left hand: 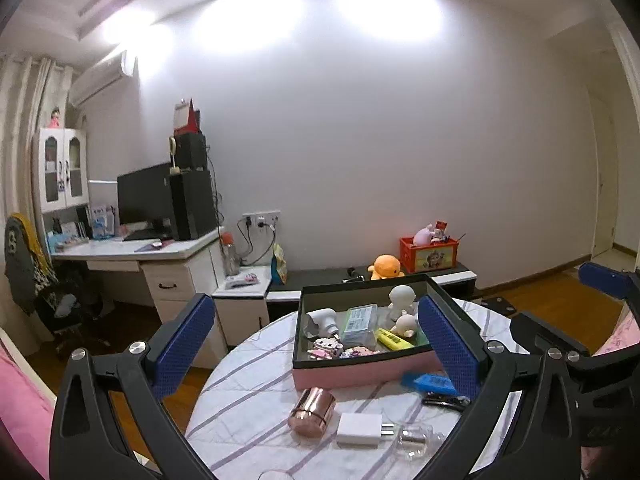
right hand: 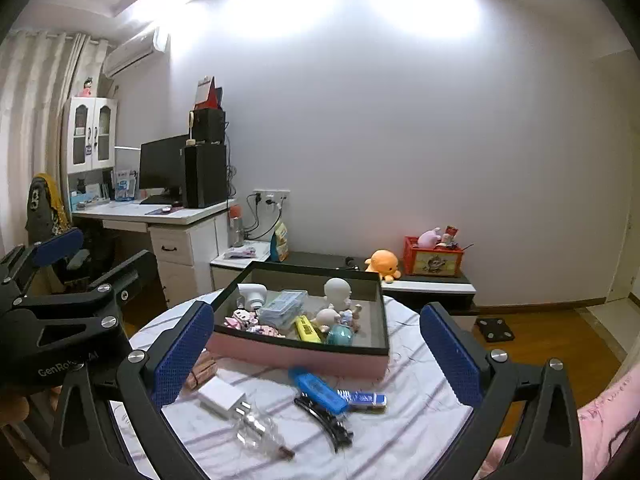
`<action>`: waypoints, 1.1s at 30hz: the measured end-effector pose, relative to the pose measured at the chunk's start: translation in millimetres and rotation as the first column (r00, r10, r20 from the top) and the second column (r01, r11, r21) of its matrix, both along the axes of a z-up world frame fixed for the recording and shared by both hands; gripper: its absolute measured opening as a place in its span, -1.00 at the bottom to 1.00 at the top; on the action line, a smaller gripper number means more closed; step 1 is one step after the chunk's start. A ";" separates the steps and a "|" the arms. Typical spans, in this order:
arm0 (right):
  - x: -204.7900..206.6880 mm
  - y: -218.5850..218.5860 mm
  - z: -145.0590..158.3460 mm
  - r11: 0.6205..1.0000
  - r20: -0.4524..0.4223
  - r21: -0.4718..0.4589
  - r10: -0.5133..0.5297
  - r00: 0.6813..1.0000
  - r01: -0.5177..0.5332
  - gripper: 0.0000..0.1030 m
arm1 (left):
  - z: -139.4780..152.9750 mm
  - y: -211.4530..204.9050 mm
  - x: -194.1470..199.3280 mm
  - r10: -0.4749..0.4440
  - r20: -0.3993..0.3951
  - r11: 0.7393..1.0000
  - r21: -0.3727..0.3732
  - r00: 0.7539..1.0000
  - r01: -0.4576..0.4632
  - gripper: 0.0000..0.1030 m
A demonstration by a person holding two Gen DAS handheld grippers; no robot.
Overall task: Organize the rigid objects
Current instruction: 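Withdraw both tools from the box back over the remaining items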
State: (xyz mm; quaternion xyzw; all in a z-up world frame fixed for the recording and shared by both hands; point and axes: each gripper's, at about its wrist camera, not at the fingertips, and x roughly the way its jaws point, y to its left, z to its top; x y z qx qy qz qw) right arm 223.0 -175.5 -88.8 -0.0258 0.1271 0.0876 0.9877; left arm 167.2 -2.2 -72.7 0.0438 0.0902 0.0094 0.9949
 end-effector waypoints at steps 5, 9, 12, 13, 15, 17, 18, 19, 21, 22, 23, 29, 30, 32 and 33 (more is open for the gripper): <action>-28.9 -7.6 -3.8 1.000 0.026 -0.004 -0.024 0.999 0.024 1.00 | -4.4 -5.4 -19.6 -0.021 0.002 1.000 -0.013 1.000 0.021 1.00; -38.6 -9.4 -7.1 1.000 0.020 -0.001 -0.024 1.000 0.024 1.00 | -7.3 -6.8 -29.0 -0.023 -0.004 1.000 -0.015 1.000 0.023 1.00; -45.9 -9.8 -10.2 1.000 0.023 -0.007 -0.027 0.999 0.027 1.00 | -10.6 -6.8 -34.2 -0.023 -0.009 1.000 -0.018 1.000 0.023 1.00; -47.1 -8.1 -10.5 1.000 0.022 -0.009 -0.026 0.999 0.027 1.00 | -11.3 -6.7 -34.6 -0.022 -0.013 1.000 -0.018 1.000 0.021 1.00; -50.1 -7.3 -13.3 1.000 0.018 -0.010 -0.024 1.000 0.025 1.00 | -12.7 -5.5 -36.5 -0.018 -0.012 1.000 -0.016 1.000 0.018 1.00; -48.8 -6.0 -15.5 1.000 0.013 -0.011 -0.019 1.000 0.019 1.00 | -16.0 -3.6 -36.5 -0.016 -0.021 1.000 -0.017 1.000 0.016 1.00; -48.9 -5.6 -17.4 1.000 0.011 -0.014 -0.017 1.000 0.017 1.00 | -17.9 -3.1 -36.2 -0.016 -0.025 1.000 -0.016 1.000 0.016 1.00; -48.8 -3.4 -19.4 1.000 0.004 -0.017 -0.014 1.000 0.014 1.00 | -21.1 -1.8 -34.9 -0.015 -0.034 1.000 -0.016 0.999 0.014 1.00; -45.2 -1.4 -23.3 1.000 -0.010 -0.021 -0.003 1.000 0.002 1.00 | -26.6 -0.3 -32.2 -0.015 -0.052 1.000 -0.012 0.999 0.014 1.00; -43.8 0.2 -26.2 1.000 -0.023 -0.024 0.005 1.000 -0.006 1.00 | -31.0 1.6 -29.7 -0.018 -0.069 1.000 -0.014 0.997 0.017 1.00; -41.8 1.8 -28.5 1.000 -0.034 -0.026 0.011 0.999 -0.012 1.00 | -35.3 4.2 -27.0 -0.027 -0.089 0.999 -0.023 0.996 0.025 1.00; -19.2 2.7 -60.1 0.999 -0.138 -0.039 0.019 0.990 -0.025 1.00 | -72.0 20.4 -3.2 -0.071 -0.242 0.995 -0.084 0.968 0.052 1.00; -13.7 1.1 -67.3 0.999 -0.161 -0.041 0.012 0.987 -0.019 1.00 | -78.4 23.5 1.7 -0.067 -0.265 0.995 -0.091 0.962 0.044 1.00; -5.5 -2.6 -79.1 0.999 -0.195 -0.040 0.003 0.981 -0.011 1.00 | -91.0 29.4 11.6 -0.051 -0.312 0.995 -0.095 0.949 0.023 1.00; -1.6 -4.6 -84.2 0.999 -0.212 -0.038 0.000 0.977 -0.008 1.00 | -96.9 31.3 15.8 -0.046 -0.329 0.996 -0.093 0.943 0.016 1.00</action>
